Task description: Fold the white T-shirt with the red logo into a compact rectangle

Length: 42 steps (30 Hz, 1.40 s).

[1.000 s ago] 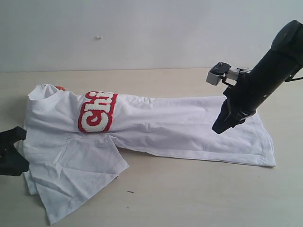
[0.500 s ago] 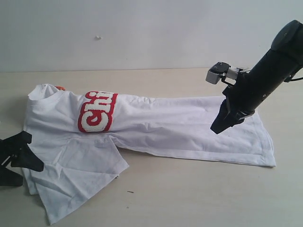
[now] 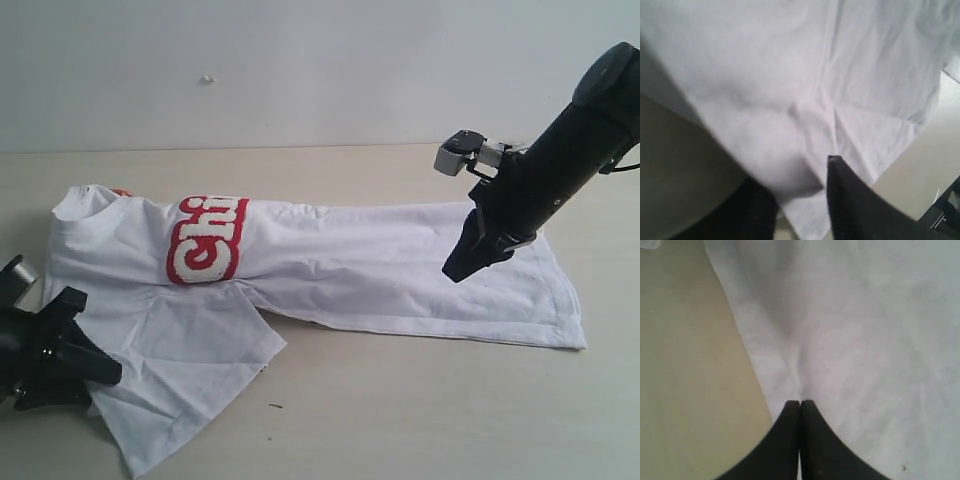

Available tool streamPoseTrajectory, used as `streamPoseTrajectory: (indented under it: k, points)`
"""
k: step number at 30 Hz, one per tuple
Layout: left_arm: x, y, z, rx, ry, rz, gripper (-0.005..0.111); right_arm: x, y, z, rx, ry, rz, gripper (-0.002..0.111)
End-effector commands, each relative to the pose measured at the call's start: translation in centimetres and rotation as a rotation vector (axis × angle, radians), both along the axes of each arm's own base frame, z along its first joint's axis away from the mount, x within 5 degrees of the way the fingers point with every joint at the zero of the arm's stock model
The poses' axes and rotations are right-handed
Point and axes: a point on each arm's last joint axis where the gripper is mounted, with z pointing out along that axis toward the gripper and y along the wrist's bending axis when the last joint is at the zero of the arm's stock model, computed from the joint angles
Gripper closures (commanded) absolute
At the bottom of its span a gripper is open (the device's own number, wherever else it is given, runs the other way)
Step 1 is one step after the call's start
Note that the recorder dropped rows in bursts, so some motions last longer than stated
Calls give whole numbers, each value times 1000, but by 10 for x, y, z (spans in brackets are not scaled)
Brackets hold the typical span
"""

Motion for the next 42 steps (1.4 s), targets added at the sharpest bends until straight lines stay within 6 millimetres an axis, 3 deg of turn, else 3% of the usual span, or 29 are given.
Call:
streamPoseTrajectory:
  k: [1,7,13,20,22,24,27,32,34,38,42]
  points:
    - [-2,-3,-2,-40,9,-10,106,1,2,3,19,-12,-3,108]
    - [-6,-19,21,-338,-24,-85,107,2,2,3,18,-14,-5,108]
    - [4,-19,36,-380,-100,17,107,1,2,3,24,-11,-5,108]
    - [47,-13,61,-513,-250,302,107,2,3,4,33,-11,-11,108]
    - [57,-11,69,-526,-276,315,107,1,3,4,35,-8,-9,108]
    - [73,-5,71,-434,-301,373,106,1,3,4,37,-4,-7,108]
    - [91,7,62,-279,-292,492,92,0,3,4,39,1,-4,108]
    - [116,16,52,-214,-320,528,37,0,4,4,41,8,2,108]
    - [124,16,49,-227,-327,516,28,-1,4,4,42,10,2,108]
    - [127,11,56,-310,-352,455,32,-1,4,4,43,11,3,108]
    - [119,8,64,-386,-357,315,57,-1,4,4,41,11,4,108]
